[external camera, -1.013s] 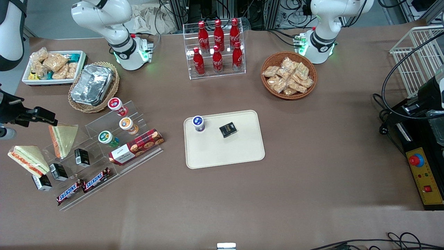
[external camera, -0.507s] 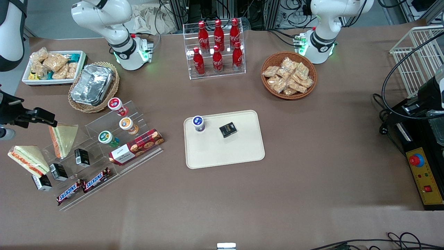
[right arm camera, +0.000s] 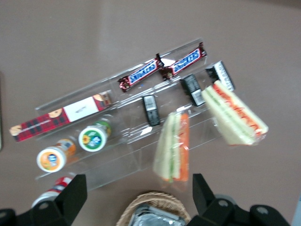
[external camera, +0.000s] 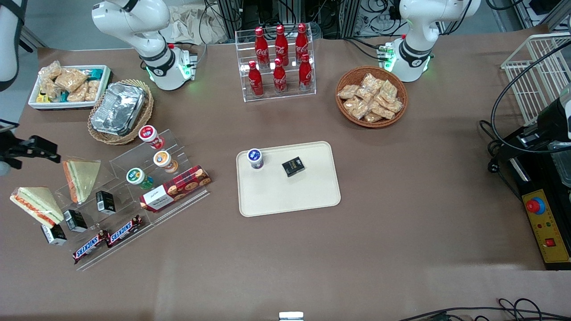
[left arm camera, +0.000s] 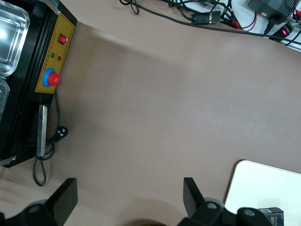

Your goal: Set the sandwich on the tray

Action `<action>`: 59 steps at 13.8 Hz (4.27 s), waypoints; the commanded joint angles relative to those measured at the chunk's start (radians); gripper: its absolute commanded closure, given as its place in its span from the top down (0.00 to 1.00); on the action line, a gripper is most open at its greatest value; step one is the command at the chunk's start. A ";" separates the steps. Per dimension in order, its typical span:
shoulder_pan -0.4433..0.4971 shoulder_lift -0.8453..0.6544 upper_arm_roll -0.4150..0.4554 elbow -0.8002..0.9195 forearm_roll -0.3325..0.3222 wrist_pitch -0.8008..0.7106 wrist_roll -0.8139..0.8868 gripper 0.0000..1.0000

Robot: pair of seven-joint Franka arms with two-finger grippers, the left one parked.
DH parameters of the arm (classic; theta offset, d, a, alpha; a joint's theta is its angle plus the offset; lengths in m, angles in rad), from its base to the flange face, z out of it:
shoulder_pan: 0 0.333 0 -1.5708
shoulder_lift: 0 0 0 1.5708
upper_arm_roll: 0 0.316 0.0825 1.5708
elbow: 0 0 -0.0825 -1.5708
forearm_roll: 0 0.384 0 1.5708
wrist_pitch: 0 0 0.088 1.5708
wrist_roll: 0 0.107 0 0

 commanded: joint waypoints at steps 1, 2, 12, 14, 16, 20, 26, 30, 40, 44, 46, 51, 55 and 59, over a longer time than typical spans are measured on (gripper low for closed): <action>-0.061 0.031 0.005 0.003 -0.014 0.052 -0.145 1.00; -0.082 0.043 0.005 0.003 -0.009 0.064 -0.196 1.00; -0.273 0.223 0.005 -0.009 0.086 0.239 -0.672 1.00; -0.288 0.252 0.005 -0.009 0.086 0.273 -0.709 1.00; -0.290 0.270 0.005 -0.023 0.086 0.306 -0.717 1.00; -0.305 0.269 0.006 -0.107 0.087 0.411 -0.729 1.00; -0.302 0.270 0.008 -0.176 0.089 0.494 -0.721 0.99; -0.299 0.279 0.008 -0.179 0.126 0.504 -0.714 0.99; -0.296 0.283 0.008 -0.176 0.126 0.505 -0.707 0.13; -0.293 0.231 0.011 -0.161 0.121 0.472 -0.723 0.05; -0.293 0.209 0.016 -0.136 0.117 0.402 -0.726 0.03; -0.244 0.142 0.025 -0.113 0.113 0.310 -0.720 0.00; -0.112 0.091 0.029 -0.070 0.025 0.209 -0.724 0.00; 0.044 0.083 0.031 -0.008 0.023 0.121 -0.711 0.00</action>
